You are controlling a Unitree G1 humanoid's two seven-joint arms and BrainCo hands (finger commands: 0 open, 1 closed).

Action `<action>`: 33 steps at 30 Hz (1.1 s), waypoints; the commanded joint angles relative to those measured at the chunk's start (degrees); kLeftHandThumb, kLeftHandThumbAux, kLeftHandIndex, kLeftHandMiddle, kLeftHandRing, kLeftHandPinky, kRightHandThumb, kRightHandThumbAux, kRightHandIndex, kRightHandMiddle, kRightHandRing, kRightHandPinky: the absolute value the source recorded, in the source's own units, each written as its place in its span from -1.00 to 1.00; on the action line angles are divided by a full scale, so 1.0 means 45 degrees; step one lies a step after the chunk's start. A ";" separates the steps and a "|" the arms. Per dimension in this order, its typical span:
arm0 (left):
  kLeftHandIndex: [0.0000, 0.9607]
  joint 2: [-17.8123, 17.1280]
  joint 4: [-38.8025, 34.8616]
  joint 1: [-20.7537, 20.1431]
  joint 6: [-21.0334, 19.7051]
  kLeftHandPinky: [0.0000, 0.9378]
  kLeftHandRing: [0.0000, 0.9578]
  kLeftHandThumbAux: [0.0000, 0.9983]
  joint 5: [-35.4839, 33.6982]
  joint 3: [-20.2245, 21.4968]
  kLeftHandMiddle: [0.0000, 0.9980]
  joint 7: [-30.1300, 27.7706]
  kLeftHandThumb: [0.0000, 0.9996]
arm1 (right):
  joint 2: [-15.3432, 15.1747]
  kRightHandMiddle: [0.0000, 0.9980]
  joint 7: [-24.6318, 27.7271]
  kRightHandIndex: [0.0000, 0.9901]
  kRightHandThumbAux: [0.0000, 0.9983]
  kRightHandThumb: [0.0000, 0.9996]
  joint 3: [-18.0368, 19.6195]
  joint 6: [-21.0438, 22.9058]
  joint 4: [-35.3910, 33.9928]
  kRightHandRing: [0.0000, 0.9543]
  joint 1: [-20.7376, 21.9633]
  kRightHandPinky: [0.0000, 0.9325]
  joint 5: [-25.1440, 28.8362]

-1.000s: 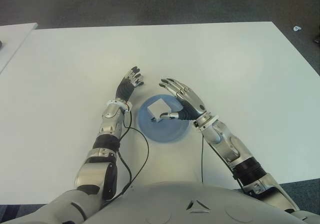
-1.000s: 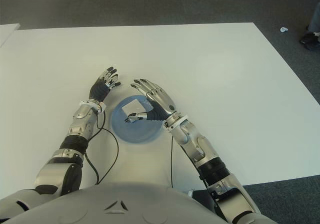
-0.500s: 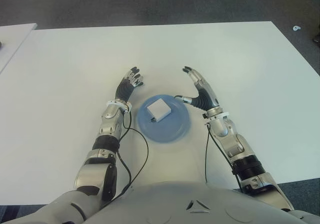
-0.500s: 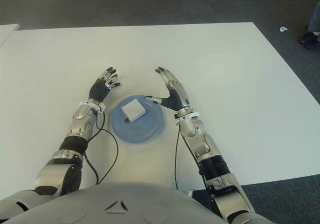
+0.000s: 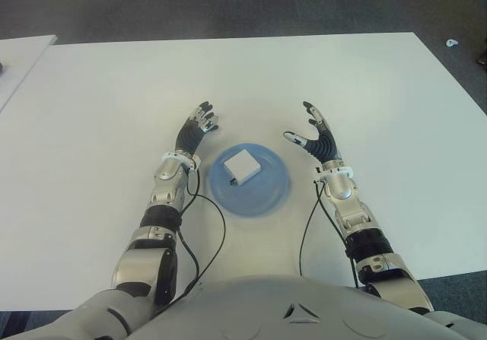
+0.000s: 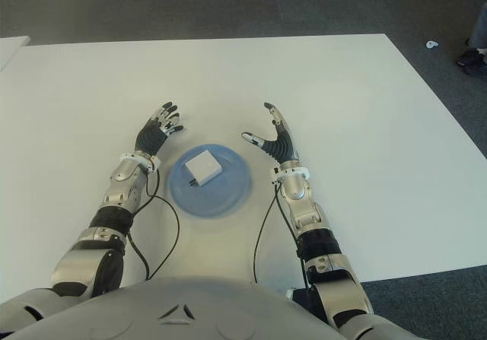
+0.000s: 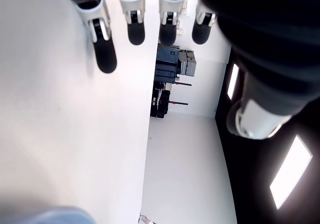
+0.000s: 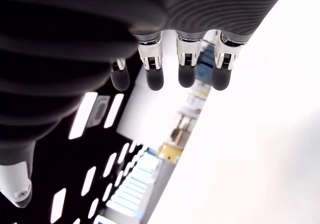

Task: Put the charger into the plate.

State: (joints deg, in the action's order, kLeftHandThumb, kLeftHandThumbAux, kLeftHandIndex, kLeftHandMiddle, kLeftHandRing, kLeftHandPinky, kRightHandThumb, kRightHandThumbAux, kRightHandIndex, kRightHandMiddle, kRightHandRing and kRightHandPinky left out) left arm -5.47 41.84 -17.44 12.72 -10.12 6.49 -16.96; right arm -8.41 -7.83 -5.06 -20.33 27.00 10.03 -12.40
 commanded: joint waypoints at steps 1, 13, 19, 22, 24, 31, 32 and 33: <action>-0.90 -0.0096 0.0458 0.0522 -0.0398 -0.80 -0.91 0.29 0.0204 -0.0104 -0.91 -0.0171 -0.77 | 0.0642 -1.00 0.1125 -1.00 0.28 -0.85 0.0677 -0.0270 0.2021 -1.00 0.0296 -1.00 0.1676; -0.91 -0.0163 0.0215 0.0707 -0.0255 -0.79 -0.90 0.37 0.0299 -0.0208 -0.91 -0.0076 -0.76 | 0.1279 -1.00 0.2872 -1.00 0.62 -0.91 0.1461 -0.0617 0.4301 -1.00 0.0691 -0.99 0.3154; -0.91 -0.0182 0.0103 0.0824 -0.0189 -0.78 -0.89 0.34 0.0373 -0.0248 -0.90 -0.0062 -0.77 | 0.1491 -0.96 0.3155 -0.98 0.67 -0.95 0.1740 -0.0860 0.5160 -1.00 0.0818 -0.94 0.3438; -0.91 -0.0197 0.0015 0.0885 -0.0197 -0.78 -0.89 0.34 0.0391 -0.0265 -0.90 -0.0082 -0.77 | 0.1537 -0.93 0.3262 -0.97 0.67 -0.96 0.1825 -0.0964 0.5370 -0.98 0.0852 -0.93 0.3475; -0.92 -0.0200 -0.0028 0.0917 -0.0208 -0.78 -0.89 0.34 0.0391 -0.0264 -0.90 -0.0097 -0.77 | 0.1553 -0.92 0.3333 -0.97 0.67 -0.96 0.1870 -0.1012 0.5471 -0.98 0.0870 -0.92 0.3471; -0.91 -0.0202 -0.0216 0.1068 -0.0207 -0.77 -0.88 0.34 0.0446 -0.0296 -0.90 -0.0104 -0.77 | 0.1556 -0.91 0.3546 -0.96 0.67 -0.99 0.1947 -0.1088 0.5683 -0.97 0.0843 -0.93 0.3402; -0.91 -0.0197 -0.0242 0.1093 -0.0193 -0.77 -0.88 0.34 0.0466 -0.0308 -0.90 -0.0087 -0.77 | 0.1546 -0.91 0.3581 -0.96 0.67 -0.99 0.1958 -0.1071 0.5724 -0.97 0.0848 -0.93 0.3403; -0.91 -0.0194 -0.0262 0.1110 -0.0187 -0.77 -0.88 0.34 0.0479 -0.0316 -0.90 -0.0075 -0.77 | 0.1541 -0.91 0.3605 -0.96 0.67 -0.99 0.1969 -0.1060 0.5754 -0.97 0.0855 -0.93 0.3403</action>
State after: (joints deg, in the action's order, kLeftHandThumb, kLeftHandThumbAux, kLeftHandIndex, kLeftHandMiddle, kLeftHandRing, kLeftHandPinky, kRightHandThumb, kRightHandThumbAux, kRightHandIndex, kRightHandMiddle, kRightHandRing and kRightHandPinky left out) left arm -6.06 39.36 -14.86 13.77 -9.05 5.71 -17.11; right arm -2.24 7.79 3.71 -28.19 48.34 18.08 2.51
